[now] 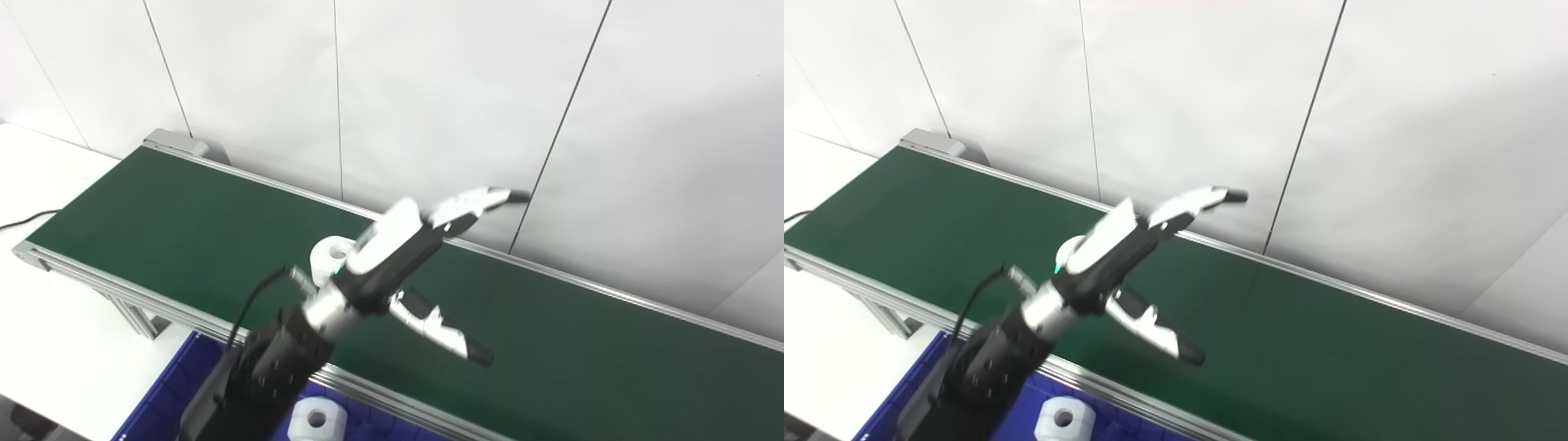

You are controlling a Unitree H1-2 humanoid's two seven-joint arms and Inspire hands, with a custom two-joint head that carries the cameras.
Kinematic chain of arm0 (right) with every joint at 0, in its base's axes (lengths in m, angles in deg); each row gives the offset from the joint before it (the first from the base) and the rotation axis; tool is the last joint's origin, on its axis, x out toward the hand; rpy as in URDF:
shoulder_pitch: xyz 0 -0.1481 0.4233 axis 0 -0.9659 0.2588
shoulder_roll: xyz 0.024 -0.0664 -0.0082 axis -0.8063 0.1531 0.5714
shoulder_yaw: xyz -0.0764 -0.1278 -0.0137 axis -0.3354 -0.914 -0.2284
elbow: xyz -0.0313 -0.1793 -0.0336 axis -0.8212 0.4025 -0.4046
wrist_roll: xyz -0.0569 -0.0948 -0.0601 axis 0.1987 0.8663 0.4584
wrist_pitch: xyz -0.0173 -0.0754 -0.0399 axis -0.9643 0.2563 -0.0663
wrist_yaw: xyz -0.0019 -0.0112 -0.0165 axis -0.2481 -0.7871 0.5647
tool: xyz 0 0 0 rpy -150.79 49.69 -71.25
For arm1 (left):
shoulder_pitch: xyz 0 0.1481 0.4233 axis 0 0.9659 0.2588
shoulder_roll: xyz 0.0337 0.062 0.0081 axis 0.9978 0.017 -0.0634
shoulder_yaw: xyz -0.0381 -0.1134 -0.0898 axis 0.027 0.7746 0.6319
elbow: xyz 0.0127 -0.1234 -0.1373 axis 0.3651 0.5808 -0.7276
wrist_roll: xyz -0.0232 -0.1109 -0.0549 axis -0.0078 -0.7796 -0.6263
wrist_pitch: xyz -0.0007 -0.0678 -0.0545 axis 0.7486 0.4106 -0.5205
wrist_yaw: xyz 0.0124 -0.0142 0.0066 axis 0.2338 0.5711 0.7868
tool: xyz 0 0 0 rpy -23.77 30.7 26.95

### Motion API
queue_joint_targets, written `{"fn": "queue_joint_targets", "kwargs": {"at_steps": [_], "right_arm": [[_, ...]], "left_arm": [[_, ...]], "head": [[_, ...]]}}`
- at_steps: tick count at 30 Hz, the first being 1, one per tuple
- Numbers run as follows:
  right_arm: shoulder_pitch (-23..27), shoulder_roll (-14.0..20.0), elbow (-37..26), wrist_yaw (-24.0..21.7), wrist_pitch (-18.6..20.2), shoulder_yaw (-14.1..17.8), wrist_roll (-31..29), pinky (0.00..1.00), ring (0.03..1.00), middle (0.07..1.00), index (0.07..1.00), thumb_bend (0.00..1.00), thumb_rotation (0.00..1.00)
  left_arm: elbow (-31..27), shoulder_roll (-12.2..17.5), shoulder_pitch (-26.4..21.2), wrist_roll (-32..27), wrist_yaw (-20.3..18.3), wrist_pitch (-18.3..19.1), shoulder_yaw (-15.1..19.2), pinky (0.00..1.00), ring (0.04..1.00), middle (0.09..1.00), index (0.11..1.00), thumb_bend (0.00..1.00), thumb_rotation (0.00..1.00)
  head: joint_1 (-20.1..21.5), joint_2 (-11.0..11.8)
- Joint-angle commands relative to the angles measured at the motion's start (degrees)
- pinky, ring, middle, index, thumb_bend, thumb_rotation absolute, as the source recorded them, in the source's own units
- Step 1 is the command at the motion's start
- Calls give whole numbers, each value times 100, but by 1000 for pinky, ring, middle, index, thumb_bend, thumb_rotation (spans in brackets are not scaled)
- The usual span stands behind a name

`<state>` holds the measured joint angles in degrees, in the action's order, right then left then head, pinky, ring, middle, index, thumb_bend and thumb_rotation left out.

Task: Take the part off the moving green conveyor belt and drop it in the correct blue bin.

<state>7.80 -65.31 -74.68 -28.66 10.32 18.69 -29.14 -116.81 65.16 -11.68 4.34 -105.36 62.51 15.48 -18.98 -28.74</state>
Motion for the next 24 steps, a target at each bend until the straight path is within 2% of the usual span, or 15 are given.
{"fn": "queue_joint_targets", "kwargs": {"at_steps": [1,4,8,10,14,19,24], "right_arm": [[13,-30,-78,-80,-289,-3,-56,896,875,919,946,884,1000],[10,-33,-83,-81,-254,-7,-49,899,878,921,946,891,1000],[8,-35,-86,-83,-186,-15,-55,899,883,921,946,916,1000],[2,-35,-99,-81,-162,-22,-48,905,886,922,946,913,1000],[-8,-35,-123,-77,-131,-36,-29,908,888,922,944,909,1000],[-30,-37,-189,-77,-83,-55,-45,917,892,922,940,896,1000],[-48,-47,-220,-53,-77,-68,-12,913,891,920,935,904,1000]], "left_arm": [[176,346,-382,487,-131,68,52,915,946,931,928,889,418],[496,626,-615,950,-234,76,46,929,940,921,924,912,377],[993,957,-797,1577,-314,155,-41,876,895,878,899,973,319],[1179,1035,-835,1712,-370,231,-60,880,888,872,897,992,275],[1503,1117,-874,1733,-507,426,-42,840,869,861,889,1000,199],[1745,1122,-820,1761,-676,750,-28,851,887,884,909,1000,186],[1851,967,-653,1837,-654,1148,-91,779,893,899,922,1000,191]], "head": [[13,-20],[38,-35],[49,-45],[58,-56],[75,-77],[84,-105],[110,-119]]}}
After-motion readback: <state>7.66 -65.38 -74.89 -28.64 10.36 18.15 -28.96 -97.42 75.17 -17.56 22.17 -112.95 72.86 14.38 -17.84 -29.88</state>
